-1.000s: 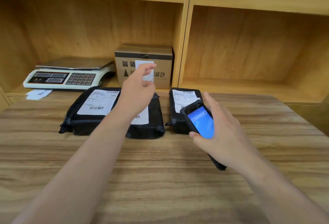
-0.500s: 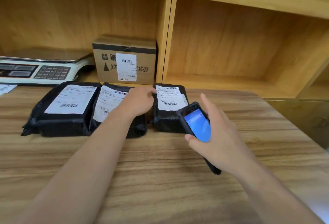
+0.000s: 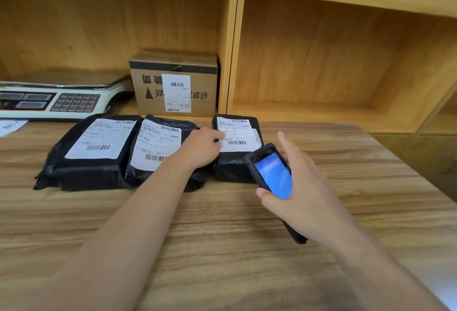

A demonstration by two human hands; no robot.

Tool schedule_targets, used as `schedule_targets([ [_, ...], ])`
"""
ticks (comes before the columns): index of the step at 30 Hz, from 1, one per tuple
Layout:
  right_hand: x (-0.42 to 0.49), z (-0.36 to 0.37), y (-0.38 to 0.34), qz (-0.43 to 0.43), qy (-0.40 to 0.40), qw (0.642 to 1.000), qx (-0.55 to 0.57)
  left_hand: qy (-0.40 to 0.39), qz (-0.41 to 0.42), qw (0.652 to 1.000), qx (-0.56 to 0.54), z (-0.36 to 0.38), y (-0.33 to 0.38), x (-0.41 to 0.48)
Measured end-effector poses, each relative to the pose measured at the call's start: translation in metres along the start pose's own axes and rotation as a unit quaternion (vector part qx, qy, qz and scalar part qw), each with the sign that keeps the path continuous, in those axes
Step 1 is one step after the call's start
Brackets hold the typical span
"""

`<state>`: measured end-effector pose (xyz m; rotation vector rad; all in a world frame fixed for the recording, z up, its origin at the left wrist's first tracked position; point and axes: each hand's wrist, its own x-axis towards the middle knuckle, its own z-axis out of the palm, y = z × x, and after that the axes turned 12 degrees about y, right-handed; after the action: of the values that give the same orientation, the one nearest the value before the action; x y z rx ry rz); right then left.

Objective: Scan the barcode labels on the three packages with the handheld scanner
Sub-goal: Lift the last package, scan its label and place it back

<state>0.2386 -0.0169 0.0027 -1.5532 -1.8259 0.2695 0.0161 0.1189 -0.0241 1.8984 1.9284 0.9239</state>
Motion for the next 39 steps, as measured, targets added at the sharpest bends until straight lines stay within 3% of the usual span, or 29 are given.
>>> schedule_targets([
  [16,0.002,-0.016,-0.002,0.013,0.01,1.0,0.0,0.118,-0.026,0.986,-0.118,-0.007,0.004,-0.003],
  [22,0.003,-0.018,-0.005,0.019,0.014,1.0,-0.002,0.171,0.033,0.977,-0.121,-0.009,0.003,-0.001],
  [27,0.003,-0.019,-0.006,0.024,0.011,1.0,-0.01,0.259,0.118,0.949,-0.134,-0.004,0.008,-0.008],
  [34,0.003,-0.018,-0.003,0.03,0.008,0.999,-0.015,0.285,0.103,0.941,-0.15,0.003,0.009,-0.012],
  [39,0.005,-0.017,-0.001,0.029,0.004,0.999,-0.028,0.321,0.157,0.92,-0.16,0.004,0.01,-0.016],
])
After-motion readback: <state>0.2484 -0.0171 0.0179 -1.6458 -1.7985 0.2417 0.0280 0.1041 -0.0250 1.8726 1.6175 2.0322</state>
